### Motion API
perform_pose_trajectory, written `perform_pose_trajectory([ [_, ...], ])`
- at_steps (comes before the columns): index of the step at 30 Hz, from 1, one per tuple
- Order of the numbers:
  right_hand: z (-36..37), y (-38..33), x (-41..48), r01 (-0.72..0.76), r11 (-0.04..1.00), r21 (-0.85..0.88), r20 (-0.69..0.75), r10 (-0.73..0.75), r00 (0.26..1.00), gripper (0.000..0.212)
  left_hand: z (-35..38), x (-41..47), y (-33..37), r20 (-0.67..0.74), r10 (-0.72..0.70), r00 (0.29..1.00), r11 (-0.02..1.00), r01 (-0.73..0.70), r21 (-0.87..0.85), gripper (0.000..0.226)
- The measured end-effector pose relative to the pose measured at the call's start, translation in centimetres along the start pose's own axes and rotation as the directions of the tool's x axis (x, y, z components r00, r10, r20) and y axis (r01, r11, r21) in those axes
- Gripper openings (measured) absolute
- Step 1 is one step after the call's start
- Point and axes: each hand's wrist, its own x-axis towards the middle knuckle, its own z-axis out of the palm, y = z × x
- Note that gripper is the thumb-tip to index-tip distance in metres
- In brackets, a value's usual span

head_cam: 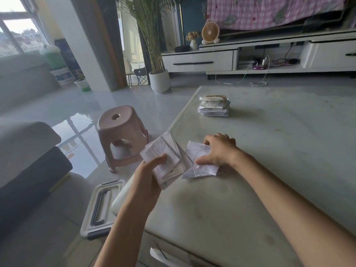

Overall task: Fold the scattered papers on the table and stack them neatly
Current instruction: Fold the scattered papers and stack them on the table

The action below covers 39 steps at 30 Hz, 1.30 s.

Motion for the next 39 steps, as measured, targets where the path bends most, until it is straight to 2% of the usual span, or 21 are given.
perform_pose_trajectory([
  [3,-0.2,0.4,-0.4,0.056,0.996,0.066,-0.152,-0.046,0.987,0.036,0.4,0.0,0.0,0.094,-0.032,0.995,0.998,0.037,-0.055,0.030],
  [5,-0.8,0.9,-1.1,0.107,0.965,0.239,-0.254,-0.044,0.966,0.020,0.8,0.3,-0.2,0.112,-0.046,0.993,0.996,0.055,-0.076,0.035],
  [7,-1.6,1.2,-1.8,0.151,0.864,0.480,-0.335,0.022,0.942,0.016,1.1,0.5,-0.3,0.115,-0.042,0.992,0.996,0.050,-0.069,0.032],
  [9,-2.2,1.1,-2.8,0.197,0.721,0.664,-0.366,0.084,0.927,0.011,1.7,0.6,-0.5,0.128,-0.027,0.991,0.999,0.032,-0.041,0.021],
  [12,-1.4,0.2,-4.7,0.234,0.577,0.783,-0.328,0.062,0.943,0.008,2.7,0.7,-1.2,0.133,-0.001,0.991,1.000,0.000,0.006,0.015],
  [15,-0.3,-0.8,-6.0,0.224,0.536,0.814,-0.281,0.024,0.960,0.015,3.5,0.8,-1.8,0.134,0.006,0.991,1.000,-0.007,0.013,0.019],
  [18,0.0,-1.1,-6.7,0.236,0.536,0.811,-0.295,0.025,0.955,0.023,3.9,1.0,-2.3,0.094,0.035,0.995,0.997,-0.041,0.062,0.018],
  [19,0.0,-1.2,-7.1,0.231,0.548,0.804,-0.287,0.017,0.958,0.025,4.0,1.1,-2.6,0.054,0.064,0.997,0.993,-0.068,0.092,0.024],
  [21,0.1,-1.1,-7.6,0.220,0.584,0.781,-0.241,-0.043,0.970,0.020,4.4,0.9,-3.4,-0.026,0.142,0.990,0.976,-0.135,0.170,0.053],
  [24,-0.3,0.0,-8.1,0.239,0.719,0.653,-0.250,-0.094,0.964,0.019,4.8,0.5,-4.0,-0.007,0.299,0.954,0.928,-0.289,0.235,0.068],
  [26,-0.3,1.0,-8.4,0.260,0.730,0.632,-0.275,-0.103,0.956,0.018,5.0,0.3,-4.4,0.065,0.370,0.927,0.870,-0.370,0.325,0.055],
  [28,0.4,1.9,-9.2,0.270,0.714,0.646,-0.300,-0.087,0.950,0.026,5.5,0.0,-5.0,0.137,0.397,0.907,0.823,-0.418,0.385,0.037],
  [29,0.9,2.1,-9.7,0.275,0.701,0.658,-0.308,-0.083,0.948,0.031,5.9,-0.2,-5.6,0.164,0.395,0.904,0.821,-0.428,0.378,0.035],
  [33,2.8,2.2,-10.3,0.381,0.576,0.724,-0.354,-0.164,0.921,0.056,6.5,-0.6,-7.5,0.214,0.380,0.900,0.801,-0.436,0.410,0.057],
  [36,3.1,2.1,-10.2,0.363,0.534,0.764,-0.359,-0.117,0.926,0.047,6.5,-0.6,-8.0,0.209,0.385,0.899,0.793,-0.438,0.424,0.052],
  [39,3.2,2.5,-10.2,0.278,0.598,0.751,-0.317,-0.043,0.947,0.032,6.5,-0.5,-7.9,0.191,0.417,0.889,0.764,-0.457,0.455,0.032],
])
